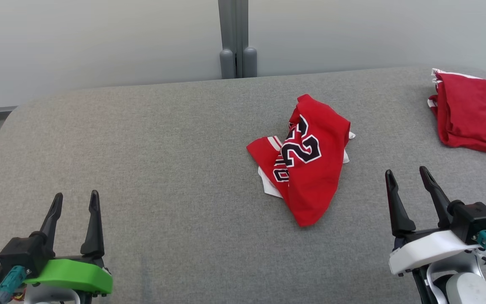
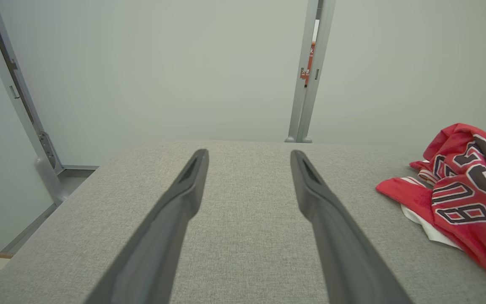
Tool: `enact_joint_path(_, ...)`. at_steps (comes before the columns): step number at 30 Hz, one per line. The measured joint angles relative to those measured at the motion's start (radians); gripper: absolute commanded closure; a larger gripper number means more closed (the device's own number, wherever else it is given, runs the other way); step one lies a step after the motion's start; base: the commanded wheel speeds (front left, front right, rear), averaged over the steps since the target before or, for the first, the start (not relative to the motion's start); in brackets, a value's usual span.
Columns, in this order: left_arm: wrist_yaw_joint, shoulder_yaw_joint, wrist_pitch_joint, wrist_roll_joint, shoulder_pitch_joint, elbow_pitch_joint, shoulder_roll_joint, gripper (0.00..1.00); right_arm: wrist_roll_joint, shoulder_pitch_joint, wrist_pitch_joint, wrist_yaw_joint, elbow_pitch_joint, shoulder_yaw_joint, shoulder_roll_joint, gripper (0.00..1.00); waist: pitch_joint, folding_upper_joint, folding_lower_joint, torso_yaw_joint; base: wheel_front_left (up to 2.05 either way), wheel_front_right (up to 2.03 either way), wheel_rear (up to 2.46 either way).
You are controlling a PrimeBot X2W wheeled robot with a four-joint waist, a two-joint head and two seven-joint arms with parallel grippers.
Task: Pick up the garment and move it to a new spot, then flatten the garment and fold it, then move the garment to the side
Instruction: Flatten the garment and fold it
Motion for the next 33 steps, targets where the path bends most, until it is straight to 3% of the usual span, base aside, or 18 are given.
enact_joint_path(33,0.029,-0.012,0.023,-0.011,-0.001,-0.017,0.018,0.0,0.001,0.002,-0.01,0.0,0.023,-0.003,-0.001,0.0,0.015,0.0,0.0,0.0,0.0,0.0,0.0)
